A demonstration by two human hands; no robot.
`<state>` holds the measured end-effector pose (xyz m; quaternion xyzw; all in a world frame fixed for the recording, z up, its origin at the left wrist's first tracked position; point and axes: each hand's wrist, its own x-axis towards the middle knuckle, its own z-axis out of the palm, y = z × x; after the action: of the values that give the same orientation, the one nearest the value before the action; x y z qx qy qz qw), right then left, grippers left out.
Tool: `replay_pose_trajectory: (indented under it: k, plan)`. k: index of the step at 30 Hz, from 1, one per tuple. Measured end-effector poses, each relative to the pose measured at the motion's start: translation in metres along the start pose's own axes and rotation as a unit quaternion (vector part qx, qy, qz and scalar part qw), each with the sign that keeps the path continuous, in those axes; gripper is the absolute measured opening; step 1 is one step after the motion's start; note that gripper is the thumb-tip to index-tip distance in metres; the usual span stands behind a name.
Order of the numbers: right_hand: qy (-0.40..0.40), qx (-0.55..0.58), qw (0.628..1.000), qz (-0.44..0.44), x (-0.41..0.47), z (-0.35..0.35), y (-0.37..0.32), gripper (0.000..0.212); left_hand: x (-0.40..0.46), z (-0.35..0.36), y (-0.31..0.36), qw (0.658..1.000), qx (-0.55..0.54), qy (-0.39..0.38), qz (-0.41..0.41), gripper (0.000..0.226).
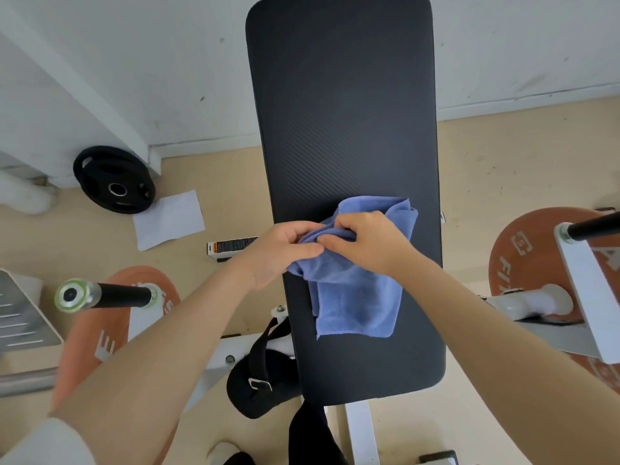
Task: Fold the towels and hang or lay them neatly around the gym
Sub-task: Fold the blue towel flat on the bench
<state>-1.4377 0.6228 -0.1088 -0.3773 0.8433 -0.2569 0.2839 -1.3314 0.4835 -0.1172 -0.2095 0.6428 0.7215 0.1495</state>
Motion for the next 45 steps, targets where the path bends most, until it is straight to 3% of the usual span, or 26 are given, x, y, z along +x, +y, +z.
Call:
replay_pose_trajectory:
  k: [4, 8, 12, 16, 19, 21, 24, 26, 28, 30, 33, 36, 38, 39, 41, 43, 45]
  plan:
    - [-0.212, 0.037, 0.964, 0.157, -0.014, -0.015, 0.007, 0.04, -0.009, -0.004, 0.004, 0.998, 0.034, 0.034, 0.037, 0.032]
    - [-0.27, -0.02, 0.934, 0.235, -0.042, -0.018, 0.018, 0.058, -0.02, -0.005, -0.004, 0.983, -0.122, 0.118, 0.074, 0.035]
    - [-0.305, -0.188, 0.907, 0.223, -0.073, -0.005, 0.018, 0.06, -0.043, -0.008, -0.018, 0.959, -0.25, 0.094, 0.097, 0.031]
    - [-0.331, -0.395, 0.846, 0.137, -0.096, 0.023, 0.005, 0.043, -0.07, -0.006, -0.018, 0.969, -0.207, 0.097, 0.096, 0.016]
    - [-0.275, -0.469, 0.838, 0.047, -0.106, 0.041, -0.008, 0.026, -0.096, -0.005, -0.014, 0.98, -0.155, 0.073, 0.099, 0.03]
    - [-0.246, -0.414, 0.876, 0.033, -0.109, 0.047, -0.014, 0.021, -0.112, -0.009, -0.01, 0.986, -0.12, 0.066, 0.098, 0.028]
    - [-0.202, -0.076, 0.975, 0.058, -0.114, 0.045, -0.026, 0.009, -0.13, -0.018, -0.005, 0.99, -0.056, 0.078, 0.101, 0.024]
    - [-0.187, 0.147, 0.968, 0.078, -0.12, 0.038, -0.042, 0.001, -0.139, -0.024, -0.004, 0.989, -0.033, 0.093, 0.109, 0.029]
    - [-0.22, 0.215, 0.947, 0.094, -0.13, 0.033, -0.059, 0.009, -0.147, -0.028, -0.003, 0.986, -0.031, 0.11, 0.124, 0.033]
    - [-0.297, 0.042, 0.949, 0.1, -0.139, 0.036, -0.069, 0.028, -0.154, -0.028, -0.005, 0.98, -0.048, 0.138, 0.139, 0.031]
    - [-0.372, -0.333, 0.862, 0.085, -0.156, 0.062, -0.082, 0.044, -0.164, -0.02, -0.009, 0.967, -0.043, 0.206, 0.144, 0.03]
    - [-0.322, -0.56, 0.761, -0.059, -0.169, 0.092, -0.087, 0.033, -0.175, -0.016, -0.013, 0.95, -0.027, 0.271, 0.15, 0.029]
    - [-0.274, -0.61, 0.739, -0.081, -0.172, 0.104, -0.091, 0.028, -0.182, -0.02, -0.016, 0.943, -0.03, 0.297, 0.15, 0.027]
    - [-0.263, -0.603, 0.751, -0.057, -0.173, 0.106, -0.093, 0.027, -0.185, -0.023, -0.018, 0.941, -0.034, 0.3, 0.15, 0.027]
    - [-0.242, -0.529, 0.813, 0.01, -0.173, 0.104, -0.095, 0.021, -0.191, -0.025, -0.024, 0.942, -0.037, 0.3, 0.145, 0.026]
    - [-0.222, -0.389, 0.891, 0.071, -0.174, 0.093, -0.094, 0.013, -0.197, -0.025, -0.028, 0.943, -0.042, 0.3, 0.136, 0.026]
    - [-0.196, -0.279, 0.932, 0.121, -0.178, 0.079, -0.086, 0.02, -0.202, -0.024, -0.034, 0.941, -0.056, 0.31, 0.125, 0.026]
